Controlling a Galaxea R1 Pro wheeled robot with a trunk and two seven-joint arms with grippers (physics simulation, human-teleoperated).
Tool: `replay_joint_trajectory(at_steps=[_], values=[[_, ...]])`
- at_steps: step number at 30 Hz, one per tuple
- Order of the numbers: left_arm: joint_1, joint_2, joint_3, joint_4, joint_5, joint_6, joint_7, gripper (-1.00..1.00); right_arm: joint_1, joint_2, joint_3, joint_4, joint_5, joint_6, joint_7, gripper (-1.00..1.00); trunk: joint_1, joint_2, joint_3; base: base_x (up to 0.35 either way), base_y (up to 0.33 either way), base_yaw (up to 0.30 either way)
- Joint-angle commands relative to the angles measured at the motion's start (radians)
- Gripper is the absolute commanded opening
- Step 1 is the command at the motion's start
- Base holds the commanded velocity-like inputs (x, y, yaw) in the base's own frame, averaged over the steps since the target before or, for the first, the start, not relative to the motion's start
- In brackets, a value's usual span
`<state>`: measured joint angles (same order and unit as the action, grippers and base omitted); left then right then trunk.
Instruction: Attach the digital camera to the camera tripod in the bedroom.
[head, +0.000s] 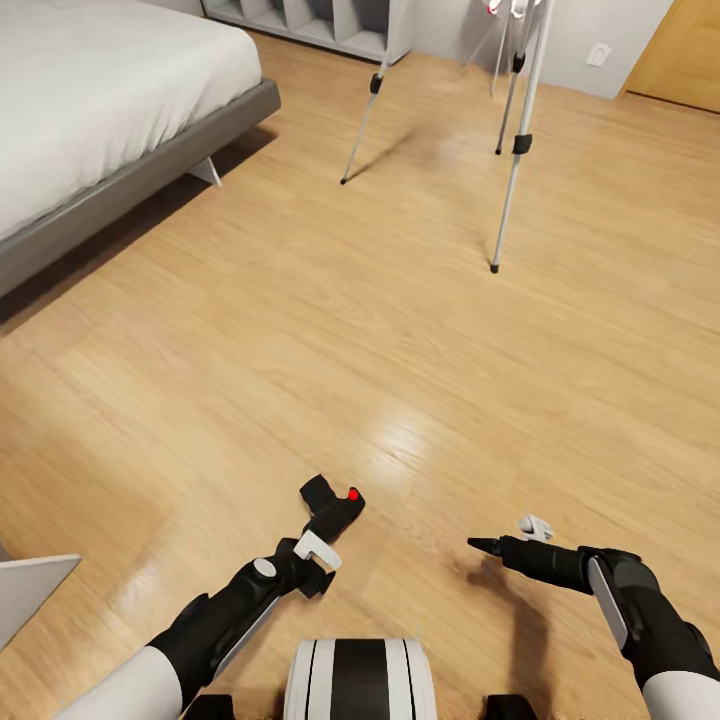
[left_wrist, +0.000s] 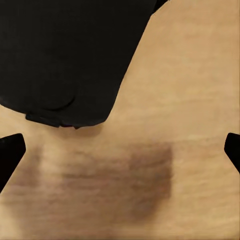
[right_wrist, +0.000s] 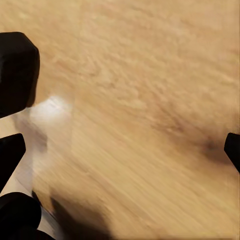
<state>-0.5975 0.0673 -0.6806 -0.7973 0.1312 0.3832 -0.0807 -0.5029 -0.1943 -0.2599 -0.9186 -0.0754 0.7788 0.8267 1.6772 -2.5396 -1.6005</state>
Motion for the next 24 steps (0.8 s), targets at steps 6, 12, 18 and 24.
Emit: replay_joint_trajectory(at_steps=[6,12,18,24], values=[[-0.001,0.005,-0.003,-0.005,0.011,0.004,0.002,1.00,0.000,0.001,0.000,0.000,-0.008,0.008,-0.001,1.00,0.002,-0.002,-0.024,0.000,0.000,0.000],[-0.001,0.011,-0.002,-0.007,0.010,0.004,0.002,1.00,-0.001,0.001,0.000,0.000,-0.007,0.008,-0.001,1.00,0.005,-0.003,-0.047,0.000,0.000,0.000],[-0.001,0.013,-0.002,-0.008,0.010,0.003,0.002,1.00,0.000,0.000,0.000,-0.001,-0.008,0.009,0.004,1.00,0.008,-0.004,-0.070,0.000,0.000,0.000],[-0.001,0.025,0.009,-0.019,-0.002,-0.008,-0.009,1.00,0.000,-0.011,-0.003,-0.009,-0.011,0.001,0.094,1.00,0.010,-0.005,-0.086,0.000,0.000,0.000]])
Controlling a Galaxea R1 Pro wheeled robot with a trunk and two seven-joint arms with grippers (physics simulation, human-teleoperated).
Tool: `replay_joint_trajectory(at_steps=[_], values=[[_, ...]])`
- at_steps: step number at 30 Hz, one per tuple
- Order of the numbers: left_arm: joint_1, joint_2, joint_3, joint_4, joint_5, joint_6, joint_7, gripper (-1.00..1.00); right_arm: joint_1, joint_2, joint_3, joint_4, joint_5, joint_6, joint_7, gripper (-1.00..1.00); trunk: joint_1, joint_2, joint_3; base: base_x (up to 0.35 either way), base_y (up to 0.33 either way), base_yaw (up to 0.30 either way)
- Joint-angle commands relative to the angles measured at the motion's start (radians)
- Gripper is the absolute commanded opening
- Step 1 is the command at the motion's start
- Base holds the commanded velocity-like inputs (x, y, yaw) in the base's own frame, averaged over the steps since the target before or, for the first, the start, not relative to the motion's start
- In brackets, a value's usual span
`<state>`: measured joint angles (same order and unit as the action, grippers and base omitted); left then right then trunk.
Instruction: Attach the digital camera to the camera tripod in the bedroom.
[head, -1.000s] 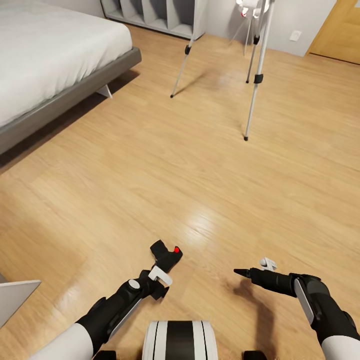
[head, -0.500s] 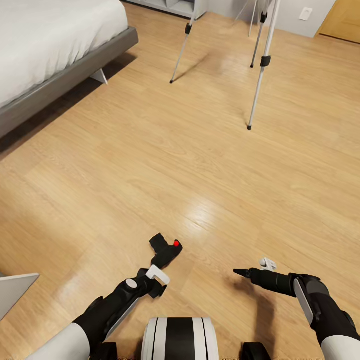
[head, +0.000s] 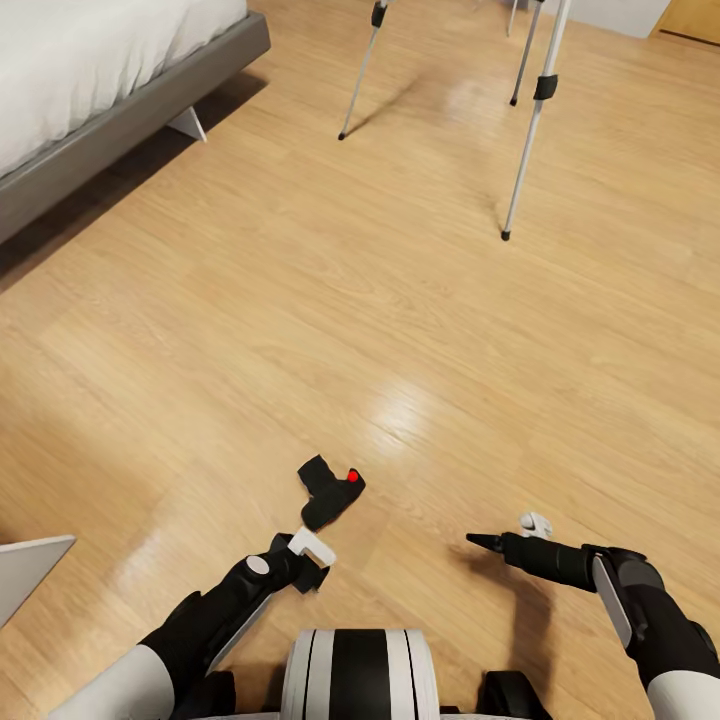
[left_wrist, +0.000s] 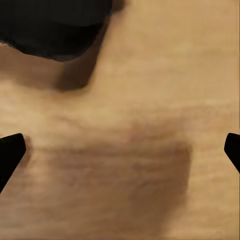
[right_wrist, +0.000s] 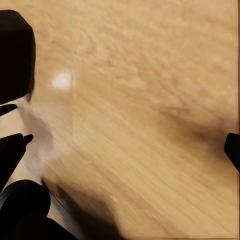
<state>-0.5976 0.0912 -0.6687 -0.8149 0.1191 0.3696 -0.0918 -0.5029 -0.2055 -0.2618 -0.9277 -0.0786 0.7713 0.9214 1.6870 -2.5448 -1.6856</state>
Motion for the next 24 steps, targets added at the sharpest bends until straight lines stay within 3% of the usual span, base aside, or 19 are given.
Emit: replay_joint_trajectory(at_steps=[1,5,11,24], values=[[-0.001,0.007,0.002,-0.008,0.005,0.000,-0.003,1.00,0.000,0.004,-0.001,0.006,-0.002,0.003,0.005,1.00,0.000,0.000,-0.001,0.000,0.000,0.000],[-0.001,0.023,0.025,-0.030,-0.019,-0.023,-0.026,1.00,0.000,0.011,-0.001,0.016,0.002,-0.020,0.027,1.00,0.000,0.000,-0.001,0.000,0.000,0.000],[-0.001,0.045,-0.003,-0.064,-0.050,-0.014,0.008,1.00,0.000,0.016,-0.003,-0.008,-0.018,0.007,-0.007,1.00,0.000,0.000,-0.001,0.000,0.000,0.000],[-0.001,0.086,-0.014,-0.136,-0.054,0.024,0.024,1.00,0.000,0.017,-0.002,-0.013,-0.021,0.015,-0.032,1.00,0.000,0.000,-0.001,0.000,0.000,0.000]])
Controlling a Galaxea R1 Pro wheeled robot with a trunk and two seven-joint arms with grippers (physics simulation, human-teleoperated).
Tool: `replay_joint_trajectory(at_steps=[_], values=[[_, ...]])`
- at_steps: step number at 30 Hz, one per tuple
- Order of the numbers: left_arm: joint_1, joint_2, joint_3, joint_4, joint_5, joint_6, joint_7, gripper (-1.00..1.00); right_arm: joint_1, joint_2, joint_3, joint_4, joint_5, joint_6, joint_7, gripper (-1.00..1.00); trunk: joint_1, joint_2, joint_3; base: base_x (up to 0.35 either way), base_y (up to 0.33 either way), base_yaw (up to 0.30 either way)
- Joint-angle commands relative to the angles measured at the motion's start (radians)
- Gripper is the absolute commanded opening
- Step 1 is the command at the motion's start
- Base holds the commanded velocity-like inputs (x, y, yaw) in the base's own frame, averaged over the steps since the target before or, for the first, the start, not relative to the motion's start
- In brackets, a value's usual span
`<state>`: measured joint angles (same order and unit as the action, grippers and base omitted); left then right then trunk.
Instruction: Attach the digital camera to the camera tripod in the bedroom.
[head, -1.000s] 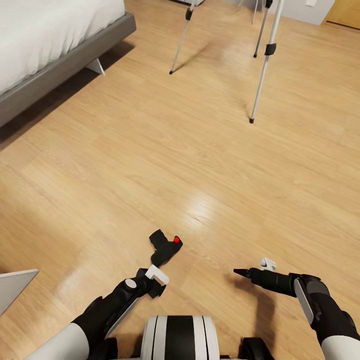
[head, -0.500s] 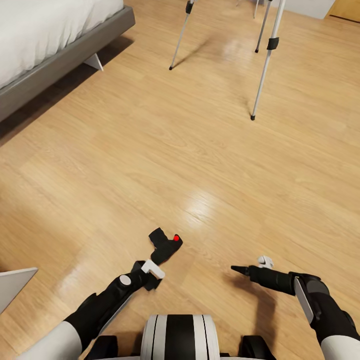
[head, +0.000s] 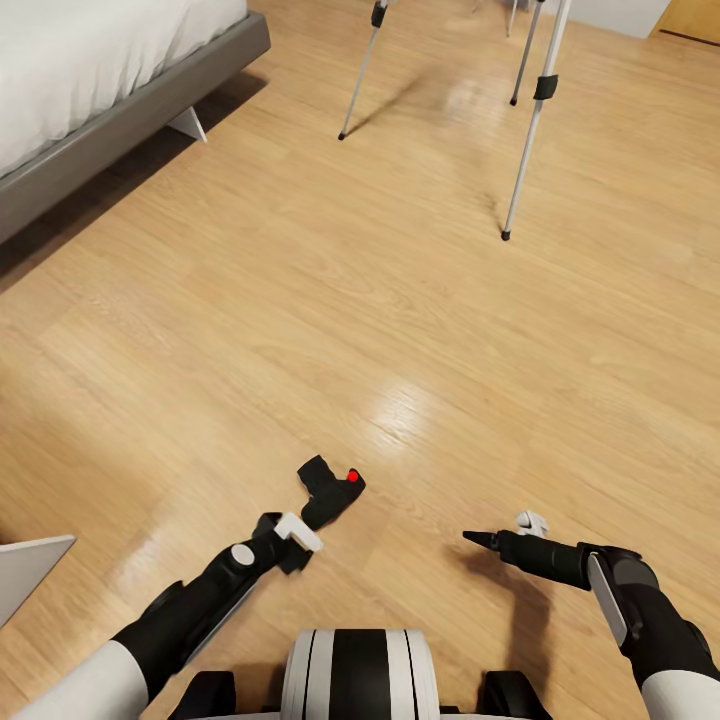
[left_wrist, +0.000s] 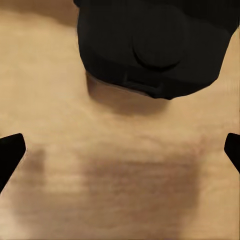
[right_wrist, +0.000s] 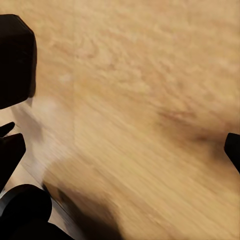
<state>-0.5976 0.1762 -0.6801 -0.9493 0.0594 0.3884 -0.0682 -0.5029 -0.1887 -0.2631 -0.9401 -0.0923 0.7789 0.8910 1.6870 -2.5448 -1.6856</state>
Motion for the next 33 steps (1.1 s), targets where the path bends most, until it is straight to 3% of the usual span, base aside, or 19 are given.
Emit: replay_joint_trajectory(at_steps=[1,10,24,28,30,33], values=[[-0.001,0.003,-0.003,-0.007,0.006,0.006,0.001,1.00,0.000,0.000,-0.001,0.000,-0.007,0.008,-0.001,1.00,0.000,0.000,-0.001,0.000,0.000,0.000],[-0.001,0.031,-0.005,-0.052,-0.019,0.004,0.002,1.00,0.000,0.000,-0.001,0.000,-0.005,0.008,-0.001,1.00,0.000,0.000,-0.001,0.000,0.000,0.000],[-0.001,0.044,-0.011,-0.053,-0.027,-0.020,-0.007,1.00,0.000,0.001,-0.001,0.000,-0.004,0.007,-0.001,1.00,0.000,0.000,-0.001,0.000,0.000,0.000],[-0.001,0.045,-0.013,-0.048,-0.025,-0.050,-0.010,1.00,0.000,0.001,-0.001,0.000,-0.005,-0.013,0.004,1.00,0.000,0.000,-0.001,0.000,0.000,0.000],[-0.001,0.045,-0.013,-0.037,-0.026,-0.116,-0.017,1.00,0.000,0.001,-0.001,0.000,-0.001,-0.050,0.007,1.00,0.000,0.000,-0.001,0.000,0.000,0.000],[-0.001,0.046,-0.014,-0.034,-0.027,-0.154,-0.035,1.00,0.000,0.001,-0.001,0.001,0.002,-0.064,0.006,1.00,0.000,0.000,-0.001,0.000,0.000,0.000]])
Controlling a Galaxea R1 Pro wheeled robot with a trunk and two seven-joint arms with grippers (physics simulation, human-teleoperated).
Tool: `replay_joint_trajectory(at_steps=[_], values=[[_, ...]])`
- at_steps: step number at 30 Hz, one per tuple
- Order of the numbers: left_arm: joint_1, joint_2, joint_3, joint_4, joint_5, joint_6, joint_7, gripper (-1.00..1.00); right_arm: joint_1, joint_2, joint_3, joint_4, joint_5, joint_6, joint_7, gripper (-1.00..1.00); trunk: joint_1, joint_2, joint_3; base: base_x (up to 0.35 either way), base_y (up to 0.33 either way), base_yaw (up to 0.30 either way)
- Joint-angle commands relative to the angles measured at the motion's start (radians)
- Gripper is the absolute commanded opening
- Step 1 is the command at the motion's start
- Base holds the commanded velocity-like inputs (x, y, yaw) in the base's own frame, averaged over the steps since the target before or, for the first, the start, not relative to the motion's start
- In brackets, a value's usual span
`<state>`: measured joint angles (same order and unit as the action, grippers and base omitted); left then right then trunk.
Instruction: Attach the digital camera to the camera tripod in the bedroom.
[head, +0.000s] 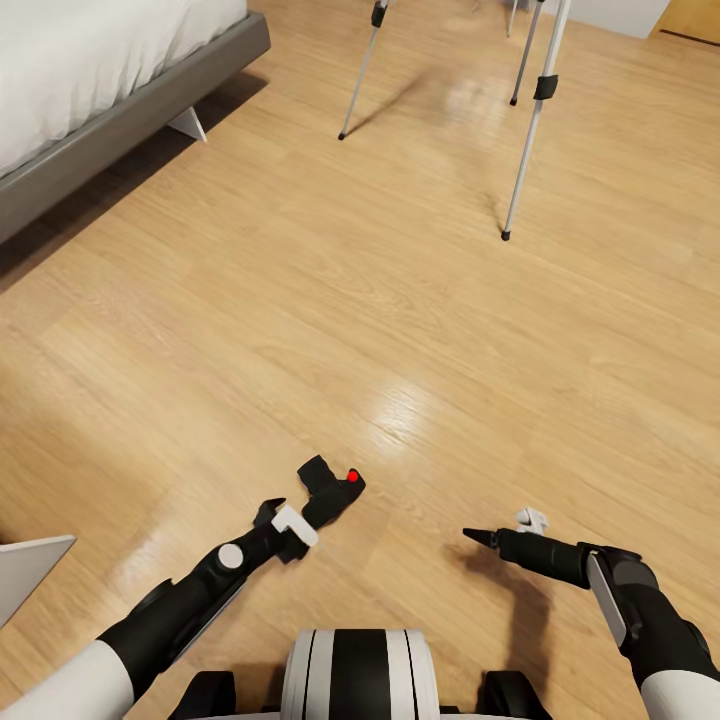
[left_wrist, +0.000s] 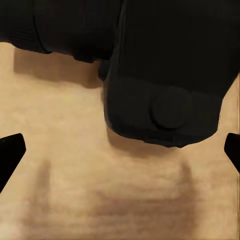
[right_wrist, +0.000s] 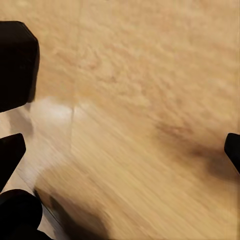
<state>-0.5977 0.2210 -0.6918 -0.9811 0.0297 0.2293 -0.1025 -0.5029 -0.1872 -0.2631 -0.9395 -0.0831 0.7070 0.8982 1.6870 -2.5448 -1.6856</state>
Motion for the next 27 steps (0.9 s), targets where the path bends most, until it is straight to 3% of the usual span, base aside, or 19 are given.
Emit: replay_joint_trajectory(at_steps=[1,15,27], values=[[-0.001,0.001,-0.002,-0.001,0.003,-0.007,-0.011,1.00,0.000,0.000,-0.001,0.000,-0.007,0.005,-0.001,1.00,0.000,0.000,-0.001,0.000,0.000,0.000],[-0.001,0.001,-0.003,0.039,0.003,-0.099,-0.039,1.00,0.000,0.000,-0.001,0.001,-0.009,-0.001,0.000,1.00,0.000,0.000,-0.001,0.000,0.000,0.000],[-0.001,0.000,-0.003,0.080,0.001,-0.112,-0.041,1.00,0.000,0.000,-0.001,0.001,-0.010,-0.001,-0.002,1.00,0.000,0.000,-0.001,0.000,0.000,0.000]])
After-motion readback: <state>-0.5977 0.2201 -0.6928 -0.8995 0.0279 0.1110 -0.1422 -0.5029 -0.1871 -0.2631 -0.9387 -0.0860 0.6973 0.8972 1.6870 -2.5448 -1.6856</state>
